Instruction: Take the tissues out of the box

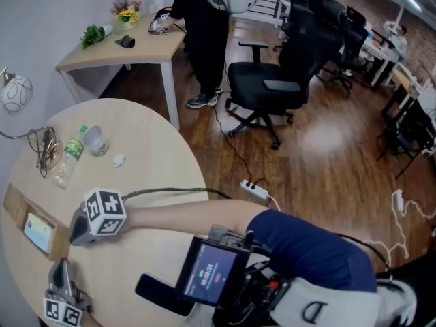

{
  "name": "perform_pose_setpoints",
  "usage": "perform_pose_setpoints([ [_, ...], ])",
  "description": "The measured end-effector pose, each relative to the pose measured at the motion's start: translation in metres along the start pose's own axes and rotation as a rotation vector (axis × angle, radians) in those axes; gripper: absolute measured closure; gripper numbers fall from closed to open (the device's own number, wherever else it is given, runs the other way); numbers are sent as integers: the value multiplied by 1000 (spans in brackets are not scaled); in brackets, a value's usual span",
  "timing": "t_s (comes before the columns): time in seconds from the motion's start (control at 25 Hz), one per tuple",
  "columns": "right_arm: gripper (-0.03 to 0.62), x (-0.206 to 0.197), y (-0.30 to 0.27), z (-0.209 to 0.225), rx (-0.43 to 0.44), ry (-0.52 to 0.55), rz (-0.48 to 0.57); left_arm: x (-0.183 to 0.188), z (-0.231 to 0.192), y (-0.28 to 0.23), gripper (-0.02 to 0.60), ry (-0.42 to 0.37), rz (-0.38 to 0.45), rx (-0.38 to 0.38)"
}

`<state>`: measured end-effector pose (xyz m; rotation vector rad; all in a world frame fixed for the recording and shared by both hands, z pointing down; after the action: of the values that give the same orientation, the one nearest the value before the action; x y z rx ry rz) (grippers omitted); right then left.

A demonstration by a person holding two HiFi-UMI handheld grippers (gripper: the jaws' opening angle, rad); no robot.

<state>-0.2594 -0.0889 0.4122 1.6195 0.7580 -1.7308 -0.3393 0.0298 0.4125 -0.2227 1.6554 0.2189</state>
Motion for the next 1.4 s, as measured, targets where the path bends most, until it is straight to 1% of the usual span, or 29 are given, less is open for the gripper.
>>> perform_pose_setpoints([
  [0.16, 587, 1, -1, -2, 22, 0, 1, 0, -4, 2, 577, -7, 0, 18],
  [1.4, 587, -3, -1, 3, 19, -5, -3, -5, -10, 0, 577, -3, -3, 36],
])
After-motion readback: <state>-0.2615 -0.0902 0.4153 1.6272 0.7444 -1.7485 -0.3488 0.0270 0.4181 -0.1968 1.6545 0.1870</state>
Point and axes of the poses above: the fingertips, and each gripper's own axes: y backward along the fingers, z to its right, x out of its top, the point moved 5 cm from there along y, backward along the fingers, and after that the axes turned 10 degrees about z, right-handed, at the moved point
